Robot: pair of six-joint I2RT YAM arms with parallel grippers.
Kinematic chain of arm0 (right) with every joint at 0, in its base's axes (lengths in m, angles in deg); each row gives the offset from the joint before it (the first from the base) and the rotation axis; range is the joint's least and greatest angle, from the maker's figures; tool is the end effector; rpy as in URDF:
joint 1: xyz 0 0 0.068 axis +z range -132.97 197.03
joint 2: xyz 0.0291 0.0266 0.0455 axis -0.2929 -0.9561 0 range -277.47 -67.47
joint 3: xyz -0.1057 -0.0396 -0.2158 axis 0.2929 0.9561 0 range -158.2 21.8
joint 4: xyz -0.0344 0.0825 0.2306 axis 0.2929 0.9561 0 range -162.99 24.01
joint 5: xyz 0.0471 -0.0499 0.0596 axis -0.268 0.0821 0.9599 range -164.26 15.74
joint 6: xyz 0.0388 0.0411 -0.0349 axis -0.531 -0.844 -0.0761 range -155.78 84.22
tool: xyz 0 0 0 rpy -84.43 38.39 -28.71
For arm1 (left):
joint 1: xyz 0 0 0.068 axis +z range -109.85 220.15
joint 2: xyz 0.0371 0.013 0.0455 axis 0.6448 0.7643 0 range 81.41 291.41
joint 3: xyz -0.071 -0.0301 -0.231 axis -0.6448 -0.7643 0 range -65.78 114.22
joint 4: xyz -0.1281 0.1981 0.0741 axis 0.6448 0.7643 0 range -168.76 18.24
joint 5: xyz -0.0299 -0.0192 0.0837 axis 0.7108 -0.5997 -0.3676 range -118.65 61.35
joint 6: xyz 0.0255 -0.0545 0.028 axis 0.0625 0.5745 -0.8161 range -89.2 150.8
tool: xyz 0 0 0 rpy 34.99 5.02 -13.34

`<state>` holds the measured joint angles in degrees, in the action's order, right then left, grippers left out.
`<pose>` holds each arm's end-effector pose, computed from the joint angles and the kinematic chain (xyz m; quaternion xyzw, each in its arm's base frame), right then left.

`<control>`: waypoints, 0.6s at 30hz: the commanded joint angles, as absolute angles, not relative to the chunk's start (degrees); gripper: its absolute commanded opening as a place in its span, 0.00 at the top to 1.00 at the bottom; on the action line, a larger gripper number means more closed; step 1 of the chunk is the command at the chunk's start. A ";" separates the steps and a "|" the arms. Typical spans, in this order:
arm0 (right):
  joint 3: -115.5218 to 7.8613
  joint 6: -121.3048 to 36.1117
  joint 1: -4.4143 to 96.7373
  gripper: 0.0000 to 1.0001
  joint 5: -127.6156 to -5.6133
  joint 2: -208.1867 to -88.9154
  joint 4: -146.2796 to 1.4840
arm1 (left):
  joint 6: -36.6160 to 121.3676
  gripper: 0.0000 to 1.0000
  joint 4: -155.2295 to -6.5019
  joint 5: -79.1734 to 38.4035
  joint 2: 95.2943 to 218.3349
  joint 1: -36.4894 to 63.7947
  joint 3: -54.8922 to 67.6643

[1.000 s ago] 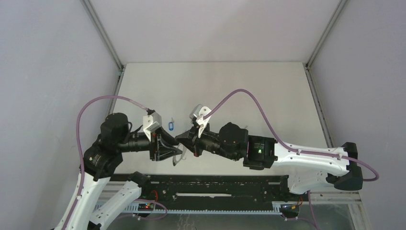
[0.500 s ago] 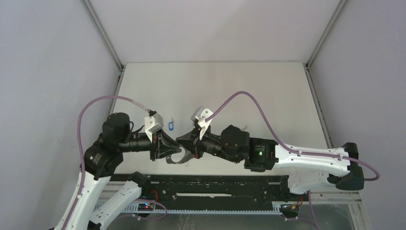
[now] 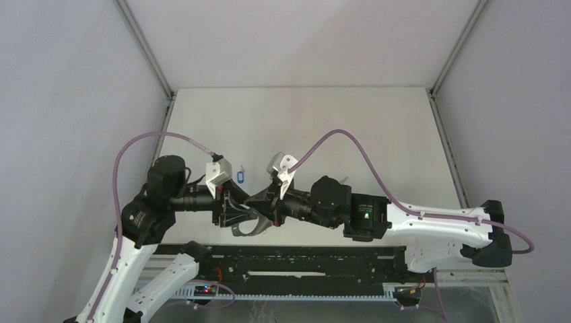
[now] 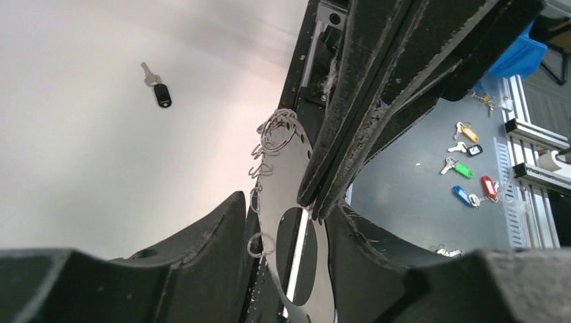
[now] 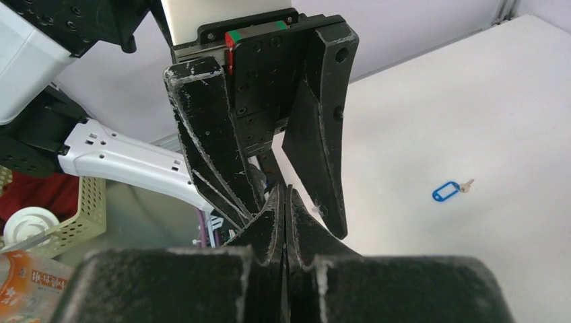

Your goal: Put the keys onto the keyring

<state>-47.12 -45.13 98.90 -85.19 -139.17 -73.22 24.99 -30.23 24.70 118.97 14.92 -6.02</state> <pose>0.0529 0.3002 0.3784 -0.3724 0.6190 0.4435 0.5305 0.0899 -0.0891 0.3515 0.4313 0.6681 -0.4554 0.4002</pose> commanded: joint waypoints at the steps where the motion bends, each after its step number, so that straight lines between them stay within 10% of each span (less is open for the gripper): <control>1: -47.21 -45.89 99.56 1.00 -82.68 -137.24 -77.38 | 25.52 0.52 -31.90 28.81 118.70 14.75 -3.77; 9: -46.65 -46.05 99.41 1.00 -79.22 -136.68 -77.82 | 23.08 0.99 -30.53 30.40 118.53 14.75 -3.17; 14: -46.40 -46.85 98.31 0.99 -72.71 -135.73 -77.89 | 21.55 1.00 -30.07 30.44 118.00 14.75 -2.77; 18: -46.44 -49.19 95.83 0.74 -64.82 -135.05 -77.04 | 20.07 1.00 -29.95 29.68 117.10 14.75 -2.52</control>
